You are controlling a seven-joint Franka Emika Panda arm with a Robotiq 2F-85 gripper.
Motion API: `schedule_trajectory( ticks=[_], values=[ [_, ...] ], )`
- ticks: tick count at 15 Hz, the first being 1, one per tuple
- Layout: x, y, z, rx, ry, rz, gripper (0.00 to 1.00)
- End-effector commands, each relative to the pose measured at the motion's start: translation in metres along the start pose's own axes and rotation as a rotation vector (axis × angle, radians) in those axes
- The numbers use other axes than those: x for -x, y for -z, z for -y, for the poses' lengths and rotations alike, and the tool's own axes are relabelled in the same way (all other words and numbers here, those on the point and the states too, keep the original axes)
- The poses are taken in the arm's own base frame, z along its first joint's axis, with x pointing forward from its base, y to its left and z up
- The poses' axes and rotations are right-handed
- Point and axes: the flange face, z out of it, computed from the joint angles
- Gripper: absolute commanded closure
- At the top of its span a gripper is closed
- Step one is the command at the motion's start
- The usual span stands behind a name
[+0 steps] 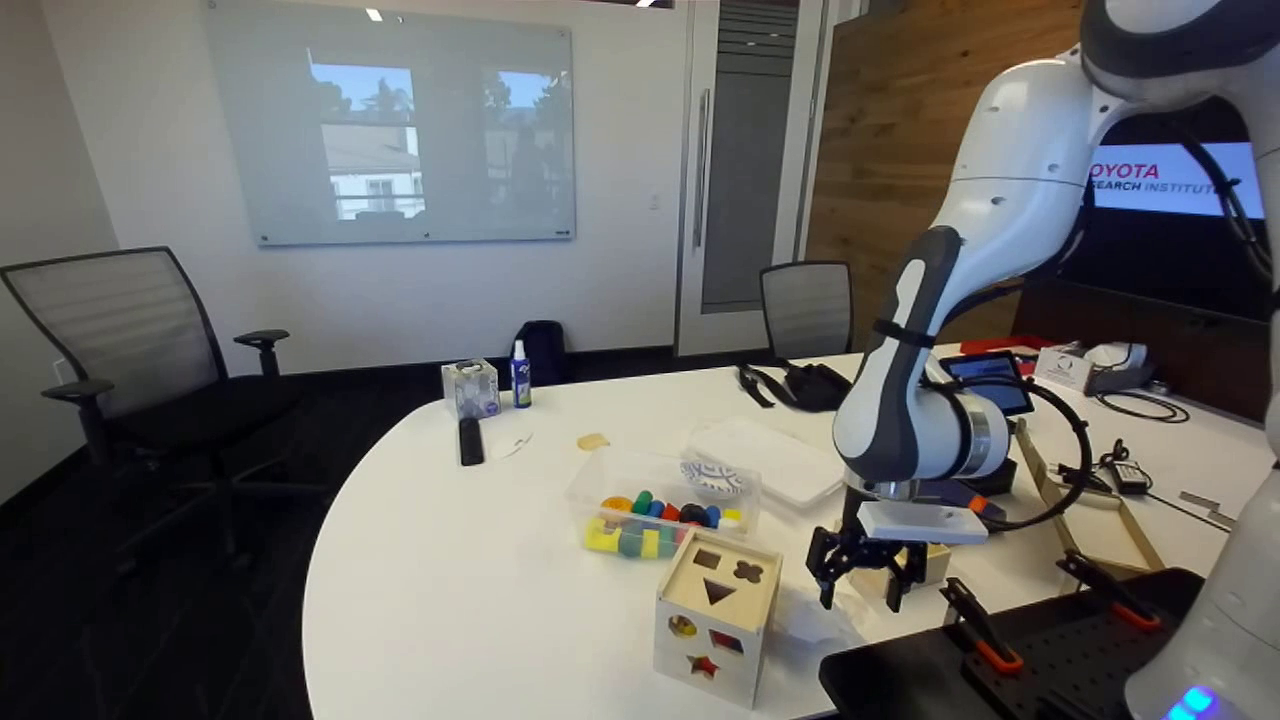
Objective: Use the white napkin to wipe the blue book.
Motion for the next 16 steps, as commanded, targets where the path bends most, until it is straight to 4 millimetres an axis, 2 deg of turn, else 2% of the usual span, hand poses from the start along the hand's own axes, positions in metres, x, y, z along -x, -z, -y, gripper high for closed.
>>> schedule_trajectory(
  ticks=[1, 7, 9, 10, 11, 12, 14, 16],
  values=[
    [-0.010, -0.011, 0.004, -0.005, -0.009, -0.055, 0.00],
    [-0.032, -0.040, 0.021, -0.002, 0.027, -0.062, 0.00],
    [-0.042, -0.046, 0.022, 0.019, 0.029, -0.085, 0.00],
    [-0.047, -0.049, 0.021, 0.034, 0.029, -0.099, 0.03],
    [-0.052, -0.052, 0.021, 0.046, 0.028, -0.109, 0.11],
    [-0.055, -0.055, 0.021, 0.057, 0.032, -0.116, 0.28],
    [-0.058, -0.060, 0.025, 0.069, 0.039, -0.126, 0.40],
    [-0.059, -0.065, 0.029, 0.069, 0.037, -0.130, 0.56]
  ],
)
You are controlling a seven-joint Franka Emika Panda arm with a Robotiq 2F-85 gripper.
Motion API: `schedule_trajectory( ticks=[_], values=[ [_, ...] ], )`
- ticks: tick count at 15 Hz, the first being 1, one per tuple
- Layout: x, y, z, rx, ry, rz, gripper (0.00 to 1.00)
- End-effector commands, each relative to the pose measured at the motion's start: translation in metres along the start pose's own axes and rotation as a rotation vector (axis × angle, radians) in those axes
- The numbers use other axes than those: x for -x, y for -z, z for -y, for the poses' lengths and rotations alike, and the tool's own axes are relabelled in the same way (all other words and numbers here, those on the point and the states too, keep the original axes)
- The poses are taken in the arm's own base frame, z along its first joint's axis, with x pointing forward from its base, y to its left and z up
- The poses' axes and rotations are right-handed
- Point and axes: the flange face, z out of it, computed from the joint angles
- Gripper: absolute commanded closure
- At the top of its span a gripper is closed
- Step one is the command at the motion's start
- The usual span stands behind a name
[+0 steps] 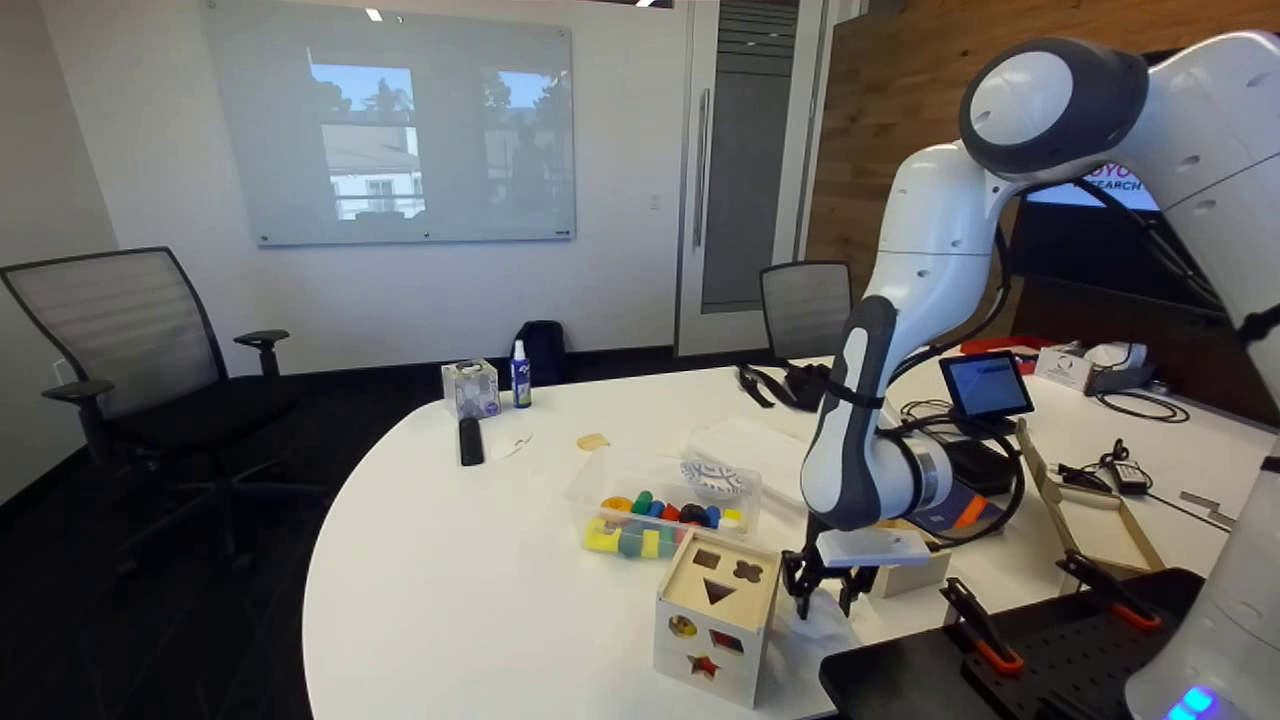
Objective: Use the white napkin to wipe the blue book.
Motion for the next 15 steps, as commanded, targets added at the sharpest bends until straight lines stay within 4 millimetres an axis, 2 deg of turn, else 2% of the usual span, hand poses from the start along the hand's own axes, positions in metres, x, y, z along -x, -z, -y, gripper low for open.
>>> schedule_trajectory(
  ticks=[1, 6, 9, 13, 15],
  values=[
    [0.000, -0.008, 0.012, 0.003, -0.010, -0.033, 0.65],
    [0.002, -0.007, 0.009, 0.008, -0.017, -0.058, 1.00],
    [-0.004, 0.013, -0.007, -0.005, -0.054, -0.099, 1.00],
    [-0.015, 0.059, -0.036, -0.043, -0.108, -0.209, 1.00],
    [-0.024, 0.090, -0.052, -0.075, -0.136, -0.264, 1.00]
  ],
)
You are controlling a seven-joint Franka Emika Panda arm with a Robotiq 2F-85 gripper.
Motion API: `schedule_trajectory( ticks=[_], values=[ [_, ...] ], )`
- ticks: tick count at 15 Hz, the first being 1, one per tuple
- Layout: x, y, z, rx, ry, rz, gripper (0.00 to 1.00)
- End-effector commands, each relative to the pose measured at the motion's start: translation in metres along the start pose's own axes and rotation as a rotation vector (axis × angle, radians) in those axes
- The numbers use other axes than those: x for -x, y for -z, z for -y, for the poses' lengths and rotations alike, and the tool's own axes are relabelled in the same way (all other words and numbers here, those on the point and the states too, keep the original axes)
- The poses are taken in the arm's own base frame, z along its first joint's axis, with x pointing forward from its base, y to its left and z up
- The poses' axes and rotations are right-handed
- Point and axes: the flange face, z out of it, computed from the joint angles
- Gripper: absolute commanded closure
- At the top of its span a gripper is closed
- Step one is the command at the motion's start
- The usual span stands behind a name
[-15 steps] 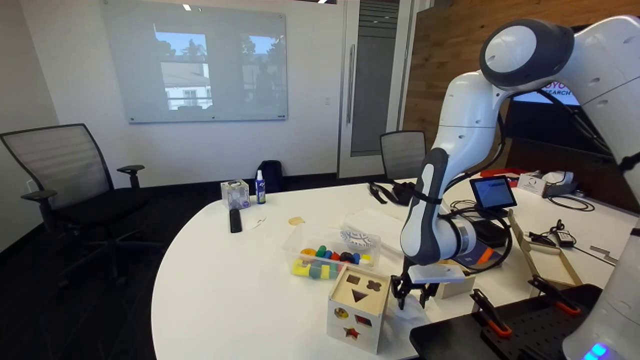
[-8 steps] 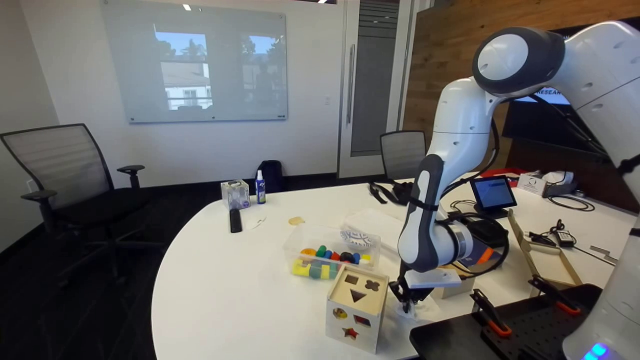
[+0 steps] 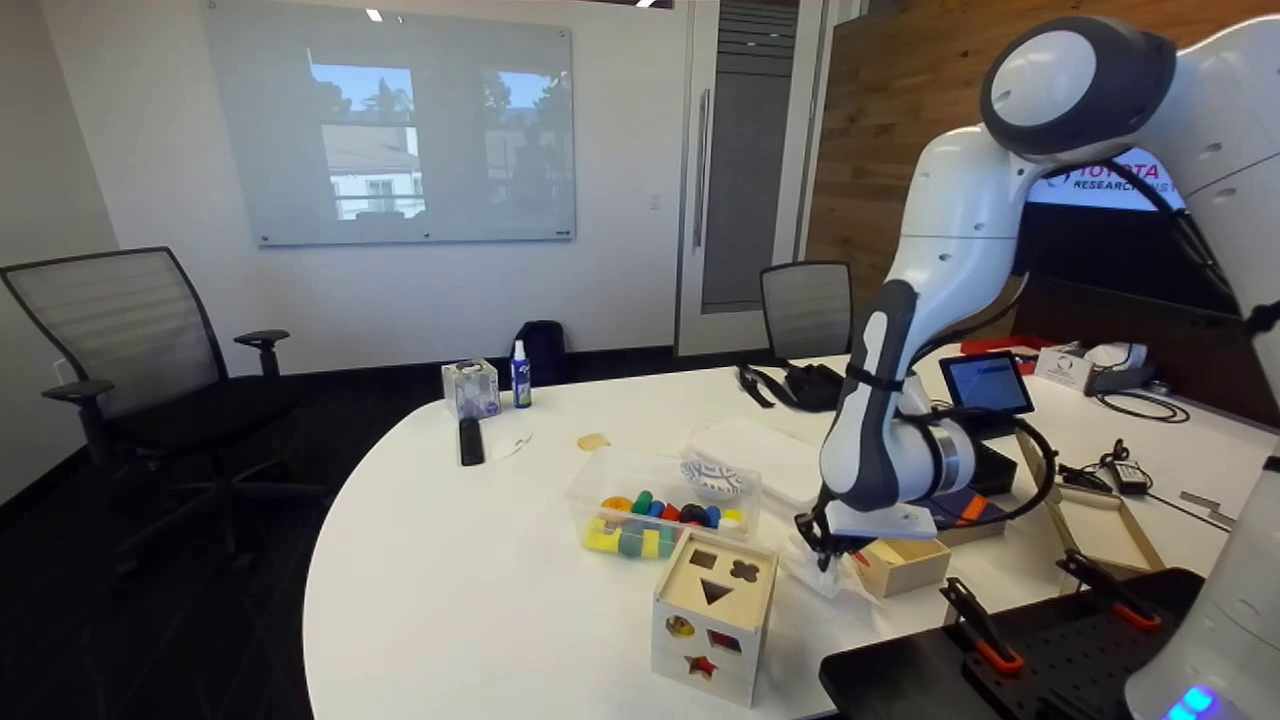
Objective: Use the white napkin to wipe the blue book.
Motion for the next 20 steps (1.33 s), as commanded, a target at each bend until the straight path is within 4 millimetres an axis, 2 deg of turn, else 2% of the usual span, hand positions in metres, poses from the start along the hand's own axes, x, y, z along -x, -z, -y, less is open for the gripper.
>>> schedule_trajectory(
  ticks=[1, 5, 7, 9, 14, 18, 20],
  values=[
    [-0.022, 0.067, -0.028, -0.054, -0.052, -0.096, 1.00],
    [-0.070, 0.120, -0.069, -0.068, -0.115, -0.185, 1.00],
    [-0.097, 0.131, -0.097, -0.057, -0.143, -0.201, 1.00],
    [-0.120, 0.126, -0.131, -0.028, -0.161, -0.192, 1.00],
    [-0.159, 0.106, -0.196, 0.019, -0.156, -0.164, 1.00],
    [-0.182, 0.083, -0.226, 0.010, -0.168, -0.140, 1.00],
    [-0.192, 0.060, -0.241, 0.009, -0.172, -0.117, 1.00]
  ],
)
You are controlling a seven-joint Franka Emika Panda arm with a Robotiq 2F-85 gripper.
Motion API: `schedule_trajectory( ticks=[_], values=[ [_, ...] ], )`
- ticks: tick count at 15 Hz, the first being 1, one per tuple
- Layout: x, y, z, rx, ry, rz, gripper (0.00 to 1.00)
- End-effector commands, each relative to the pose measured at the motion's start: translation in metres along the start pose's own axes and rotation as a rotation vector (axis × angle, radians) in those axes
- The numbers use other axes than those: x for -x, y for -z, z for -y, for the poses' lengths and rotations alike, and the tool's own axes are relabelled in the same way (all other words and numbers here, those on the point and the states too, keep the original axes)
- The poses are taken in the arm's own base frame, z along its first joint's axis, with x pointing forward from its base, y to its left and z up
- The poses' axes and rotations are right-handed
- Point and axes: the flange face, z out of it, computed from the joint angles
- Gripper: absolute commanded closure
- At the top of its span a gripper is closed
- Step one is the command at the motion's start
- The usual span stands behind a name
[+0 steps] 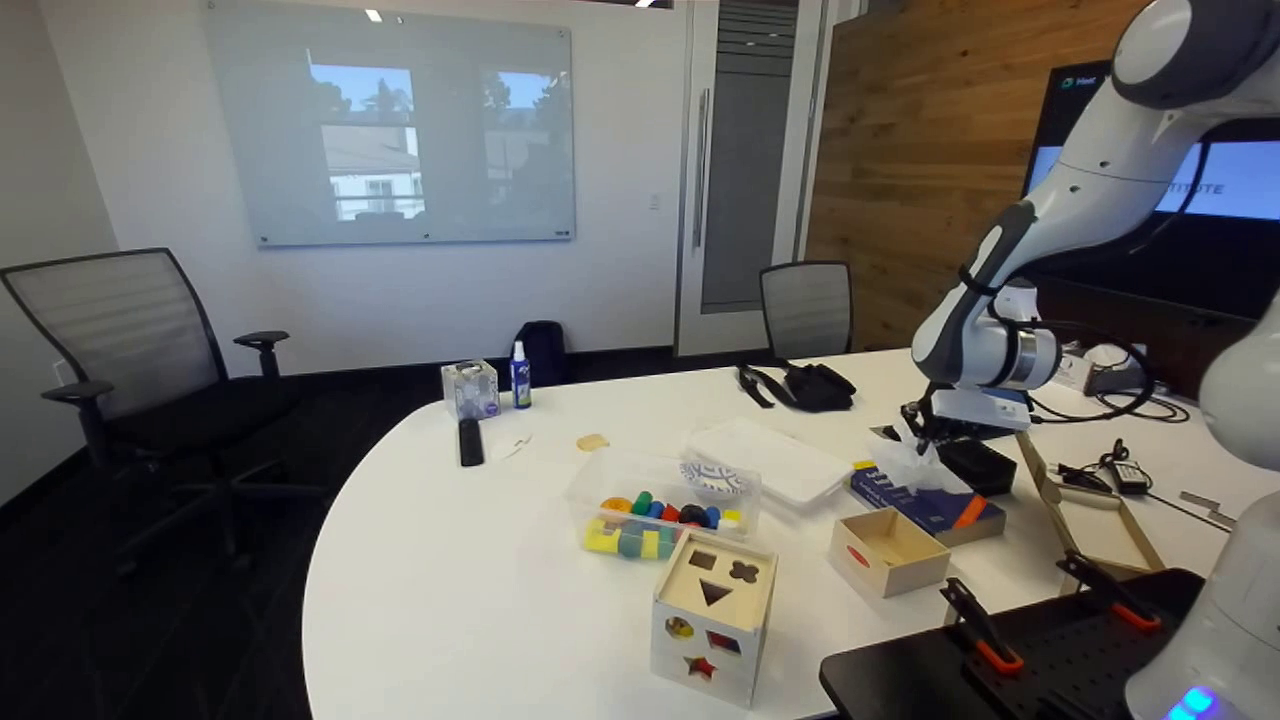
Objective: Use the white napkin to wipe the blue book.
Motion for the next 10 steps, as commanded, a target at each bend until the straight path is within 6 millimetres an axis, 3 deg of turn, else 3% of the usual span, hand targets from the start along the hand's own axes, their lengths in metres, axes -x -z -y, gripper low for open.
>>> schedule_trajectory(
  ticks=[1, 4, 10],
  values=[
    [-0.019, -0.042, -0.015, -0.007, 0.011, 0.047, 1.00],
    [-0.033, -0.064, -0.027, 0.002, -0.004, 0.051, 1.00],
    [-0.078, -0.086, -0.056, 0.020, -0.078, 0.047, 1.00]
  ],
)
